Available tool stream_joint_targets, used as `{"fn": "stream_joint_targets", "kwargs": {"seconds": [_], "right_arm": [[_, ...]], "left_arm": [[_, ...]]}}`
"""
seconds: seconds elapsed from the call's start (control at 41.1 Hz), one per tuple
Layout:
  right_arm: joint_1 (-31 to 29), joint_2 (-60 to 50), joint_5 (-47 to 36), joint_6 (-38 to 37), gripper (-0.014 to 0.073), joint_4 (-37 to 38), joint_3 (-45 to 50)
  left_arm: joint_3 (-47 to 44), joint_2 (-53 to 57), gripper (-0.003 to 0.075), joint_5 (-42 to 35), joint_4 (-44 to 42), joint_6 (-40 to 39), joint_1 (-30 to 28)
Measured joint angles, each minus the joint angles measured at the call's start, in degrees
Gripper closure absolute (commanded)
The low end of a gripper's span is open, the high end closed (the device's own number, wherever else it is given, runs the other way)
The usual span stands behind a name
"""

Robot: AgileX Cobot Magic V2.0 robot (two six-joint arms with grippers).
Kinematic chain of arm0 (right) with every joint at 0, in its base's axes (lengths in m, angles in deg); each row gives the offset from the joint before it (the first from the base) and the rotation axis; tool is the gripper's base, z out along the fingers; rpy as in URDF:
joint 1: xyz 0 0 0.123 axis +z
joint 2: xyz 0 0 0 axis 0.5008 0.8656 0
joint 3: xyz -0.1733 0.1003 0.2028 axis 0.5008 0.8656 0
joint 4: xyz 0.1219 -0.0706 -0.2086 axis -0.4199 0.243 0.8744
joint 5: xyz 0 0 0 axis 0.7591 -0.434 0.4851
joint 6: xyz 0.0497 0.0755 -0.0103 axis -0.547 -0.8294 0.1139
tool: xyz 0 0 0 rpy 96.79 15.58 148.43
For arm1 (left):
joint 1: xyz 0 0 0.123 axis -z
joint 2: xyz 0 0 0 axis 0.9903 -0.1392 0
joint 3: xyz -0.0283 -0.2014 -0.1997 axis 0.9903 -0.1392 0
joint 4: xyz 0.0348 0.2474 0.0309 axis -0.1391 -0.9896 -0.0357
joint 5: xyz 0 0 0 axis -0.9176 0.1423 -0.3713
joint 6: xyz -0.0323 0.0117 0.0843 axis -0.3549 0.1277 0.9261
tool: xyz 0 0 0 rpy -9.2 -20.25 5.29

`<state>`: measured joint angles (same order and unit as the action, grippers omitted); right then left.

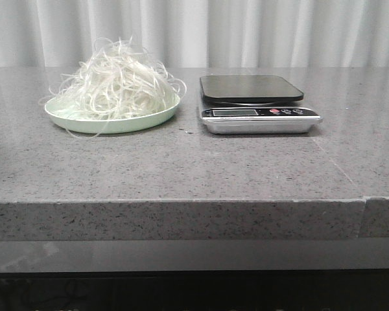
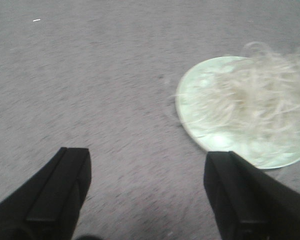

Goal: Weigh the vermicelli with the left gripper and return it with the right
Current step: 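Lower the left gripper into the vermicelli pile and close it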

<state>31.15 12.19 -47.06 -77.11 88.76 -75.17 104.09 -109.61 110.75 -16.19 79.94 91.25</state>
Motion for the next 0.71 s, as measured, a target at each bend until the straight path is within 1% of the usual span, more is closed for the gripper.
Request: {"fn": "stream_joint_targets", "kwargs": {"seconds": [0.219,0.365,0.536,0.706], "right_arm": [[0.0,0.0,0.0,0.0,0.0088,0.0,0.0],[0.0,0.0,0.0,0.0,0.0088,0.0,0.0],[0.0,0.0,0.0,0.0,0.0088,0.0,0.0],[0.0,0.0,0.0,0.0,0.0088,0.0,0.0]], "left_arm": [[8.1,-10.6,0.0174,-0.6,0.0,0.0,8.8],[14.1,-18.2,0.0174,-0.8,0.0,0.0,12.7],[20.8,-26.8,0.0174,-1.6,0.0,0.0,15.0],[26.0,-34.2,0.0174,-2.6,0.0,0.0,15.5]]}}
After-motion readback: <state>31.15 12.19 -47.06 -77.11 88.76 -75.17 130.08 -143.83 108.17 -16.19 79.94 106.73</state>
